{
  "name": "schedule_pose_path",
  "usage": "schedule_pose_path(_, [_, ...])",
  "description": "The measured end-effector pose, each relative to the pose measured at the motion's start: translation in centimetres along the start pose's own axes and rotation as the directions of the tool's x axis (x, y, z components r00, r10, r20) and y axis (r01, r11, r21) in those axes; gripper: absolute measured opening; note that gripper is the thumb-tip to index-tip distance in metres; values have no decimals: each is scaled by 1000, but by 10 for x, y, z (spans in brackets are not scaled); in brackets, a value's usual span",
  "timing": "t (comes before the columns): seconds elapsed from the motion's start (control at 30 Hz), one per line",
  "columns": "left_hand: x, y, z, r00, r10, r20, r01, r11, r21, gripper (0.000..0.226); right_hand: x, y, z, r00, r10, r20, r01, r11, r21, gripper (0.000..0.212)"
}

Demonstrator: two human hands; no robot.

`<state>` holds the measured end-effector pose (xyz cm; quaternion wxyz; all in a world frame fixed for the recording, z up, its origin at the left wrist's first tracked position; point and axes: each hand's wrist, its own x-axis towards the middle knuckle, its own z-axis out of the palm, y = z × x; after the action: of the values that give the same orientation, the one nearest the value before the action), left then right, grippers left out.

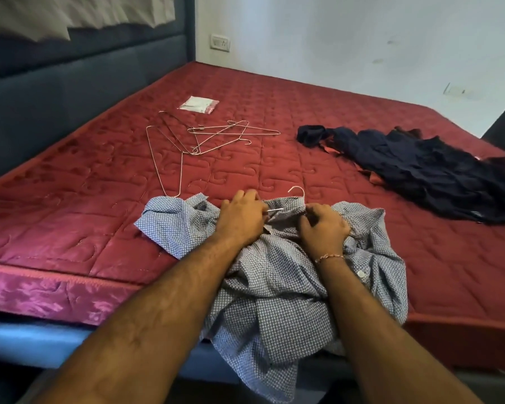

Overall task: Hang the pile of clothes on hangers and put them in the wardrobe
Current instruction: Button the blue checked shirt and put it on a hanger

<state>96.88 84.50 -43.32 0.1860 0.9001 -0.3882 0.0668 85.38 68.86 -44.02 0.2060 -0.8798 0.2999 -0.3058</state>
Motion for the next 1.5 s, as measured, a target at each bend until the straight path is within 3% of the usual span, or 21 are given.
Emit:
schedule_pose_path(0.07, [1, -2, -8, 999, 11, -30, -16, 988, -152, 22, 2, 2, -5, 998, -21, -57, 28, 991, 134, 18])
schedule_pose_path(0.13, [9, -1, -20, 1000, -8, 26, 13, 980, -200, 20, 12, 2, -11, 990, -73, -124, 94, 981, 171, 19])
schedule_pose_path(0.23, [31, 1, -53, 990, -136, 45, 143, 957, -252, 40, 37, 4, -28, 969, -147, -200, 189, 959, 211, 18])
schedule_pose_path(0.33, [62, 25, -119, 971, -208, -119, 162, 935, -316, 35, 77, -20, -85, 947, -196, -255, 259, 935, 243, 20])
schedule_pose_path(0.43, [105, 83, -227, 942, -121, -312, -12, 921, -390, 18, 126, -71, -193, 904, -218, -368, 314, 923, 223, 19])
schedule_pose_path(0.5, [129, 119, -299, 910, -45, -412, -124, 919, -374, 16, 157, -111, -268, 916, -197, -350, 297, 919, 258, 22])
schedule_pose_path(0.63, [182, 200, -471, 867, 66, -493, -258, 907, -332, 41, 220, -208, -444, 982, -143, -121, 177, 922, 346, 40])
schedule_pose_path(0.7, [202, 234, -545, 844, 155, -513, -330, 905, -269, 49, 246, -255, -519, 971, -137, -198, 192, 938, 289, 35])
schedule_pose_path(0.8, [225, 275, -634, 789, 371, -490, -503, 848, -169, 47, 275, -313, -605, 920, -118, -373, 211, 952, 219, 6])
schedule_pose_path(0.87, [239, 293, -675, 744, 459, -485, -573, 812, -111, 27, 287, -339, -646, 898, -106, -426, 183, 973, 144, 6])
schedule_pose_path(0.93, [251, 303, -702, 734, 460, -500, -591, 795, -138, 25, 289, -354, -677, 850, -69, -523, 129, 989, 79, 9])
schedule_pose_path(1.03, [256, 316, -726, 735, 445, -512, -635, 716, -289, 53, 271, -372, -704, 722, -38, -691, 10, 999, -45, 11])
schedule_pose_path(1.1, [255, 327, -734, 731, 489, -476, -655, 698, -289, 25, 255, -383, -716, 638, -14, -770, -87, 992, -90, 11])
schedule_pose_path(1.13, [253, 333, -740, 729, 524, -440, -671, 675, -309, 18, 246, -389, -722, 603, -6, -797, -101, 991, -84, 10])
schedule_pose_path(1.23, [250, 343, -762, 680, 633, -370, -728, 524, -443, 27, 216, -401, -744, 571, 9, -821, -119, 990, -72, 8])
schedule_pose_path(1.37, [233, 367, -795, 494, 785, -374, -772, 197, -605, 13, 158, -424, -784, 563, 20, -826, -212, 970, -121, 8])
schedule_pose_path(1.5, [189, 418, -828, 360, 844, -398, -816, 77, -573, 14, 87, -453, -836, 522, 69, -850, -341, 930, -134, 9])
